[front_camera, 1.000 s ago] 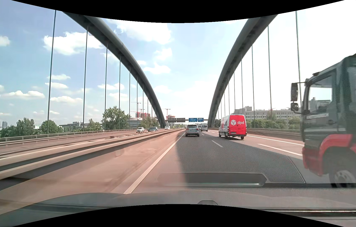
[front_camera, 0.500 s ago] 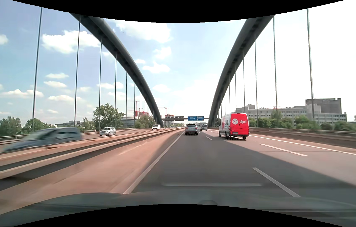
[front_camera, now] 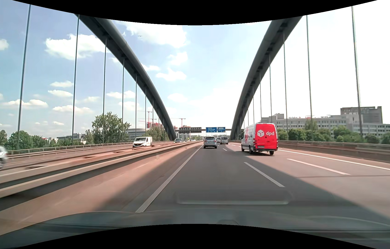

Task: Follow the waypoints while adhering to traffic rules and regulations

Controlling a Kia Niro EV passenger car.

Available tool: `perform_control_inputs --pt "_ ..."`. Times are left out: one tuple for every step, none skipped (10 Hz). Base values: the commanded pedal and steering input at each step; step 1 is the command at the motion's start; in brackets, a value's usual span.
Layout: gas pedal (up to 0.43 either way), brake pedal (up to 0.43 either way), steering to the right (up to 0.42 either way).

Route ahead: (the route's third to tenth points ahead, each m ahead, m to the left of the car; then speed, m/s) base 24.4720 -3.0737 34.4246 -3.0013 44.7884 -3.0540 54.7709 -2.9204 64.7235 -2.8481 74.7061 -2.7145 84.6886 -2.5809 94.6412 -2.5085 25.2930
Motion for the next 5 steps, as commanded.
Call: perform_control_inputs --pt "0.039 0.0 -0.003" --pt "0.039 0.0 -0.003" --pt "0.039 0.0 -0.003" --pt "0.039 0.0 -0.003" --pt "0.039 0.0 -0.003"
